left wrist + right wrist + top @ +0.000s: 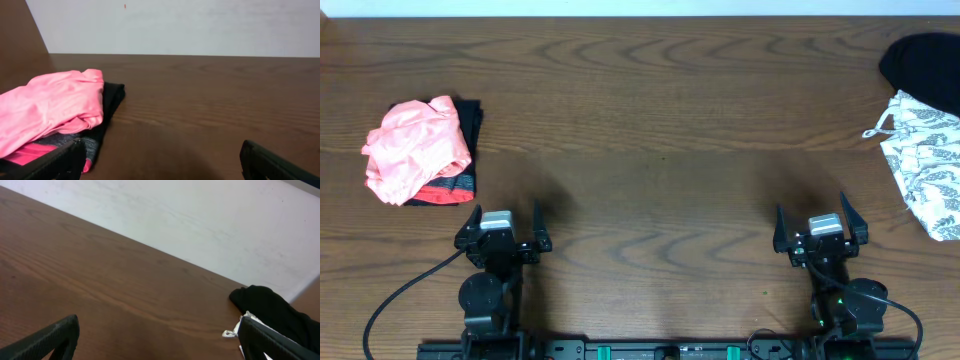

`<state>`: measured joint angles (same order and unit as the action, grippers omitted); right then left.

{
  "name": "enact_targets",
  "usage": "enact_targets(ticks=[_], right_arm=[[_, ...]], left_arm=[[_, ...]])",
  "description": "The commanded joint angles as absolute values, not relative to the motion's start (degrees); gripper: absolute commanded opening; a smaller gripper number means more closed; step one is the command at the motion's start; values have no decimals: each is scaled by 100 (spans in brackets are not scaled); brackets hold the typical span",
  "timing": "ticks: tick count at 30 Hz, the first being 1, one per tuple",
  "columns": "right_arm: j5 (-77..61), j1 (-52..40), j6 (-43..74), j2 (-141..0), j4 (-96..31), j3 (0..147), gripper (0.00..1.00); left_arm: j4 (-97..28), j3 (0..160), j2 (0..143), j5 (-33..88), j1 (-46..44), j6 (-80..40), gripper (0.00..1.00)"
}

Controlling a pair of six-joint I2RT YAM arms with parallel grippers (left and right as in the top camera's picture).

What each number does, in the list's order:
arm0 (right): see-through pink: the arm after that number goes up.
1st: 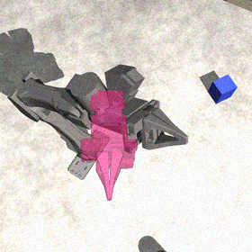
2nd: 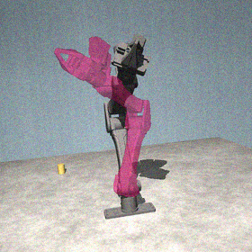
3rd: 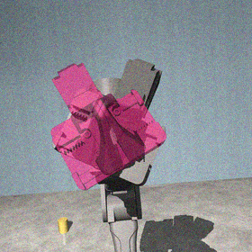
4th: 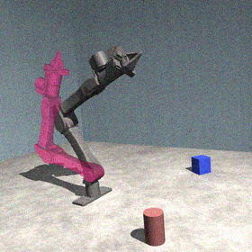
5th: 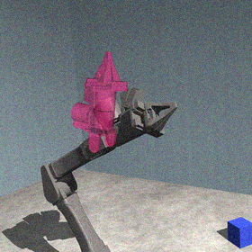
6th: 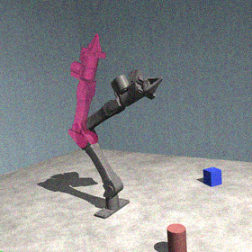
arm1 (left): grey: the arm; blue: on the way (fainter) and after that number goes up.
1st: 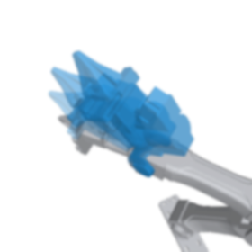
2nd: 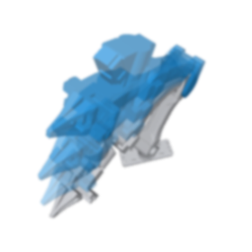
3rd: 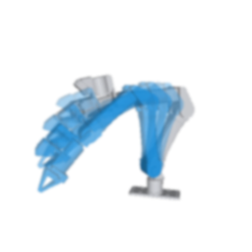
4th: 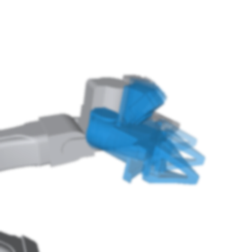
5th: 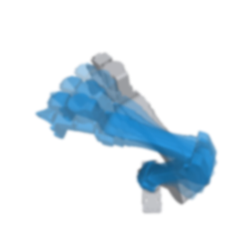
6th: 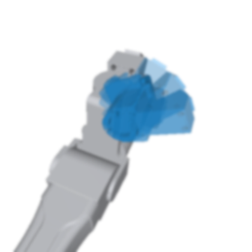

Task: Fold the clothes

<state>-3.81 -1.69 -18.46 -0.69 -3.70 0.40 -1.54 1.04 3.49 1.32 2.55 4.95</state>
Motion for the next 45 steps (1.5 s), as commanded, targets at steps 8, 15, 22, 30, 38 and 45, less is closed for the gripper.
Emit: enact_targets(ticks=[8,15,22,30,38,45], right_arm=[[-364,-193,-1761,-38,-397,32,99],[-364,-193,-1761,-38,-397,32,99],[-370,-196,-1761,-38,-390,32,99],[-432,-193,-1468,-38,-388,32,99],[196,-189,-642,-82,-388,239,99],[637,-189,-572,-1050,-596,1096,99]], left_arm=[[-405,25,362,80,237,556,98],[-405,25,362,80,237,556,98],[-405,25,362,82,237,554,98],[-366,25,362,86,237,493,98],[-386,180,362,84,237,-386,98],[-781,864,676,84,237,-784,98]])
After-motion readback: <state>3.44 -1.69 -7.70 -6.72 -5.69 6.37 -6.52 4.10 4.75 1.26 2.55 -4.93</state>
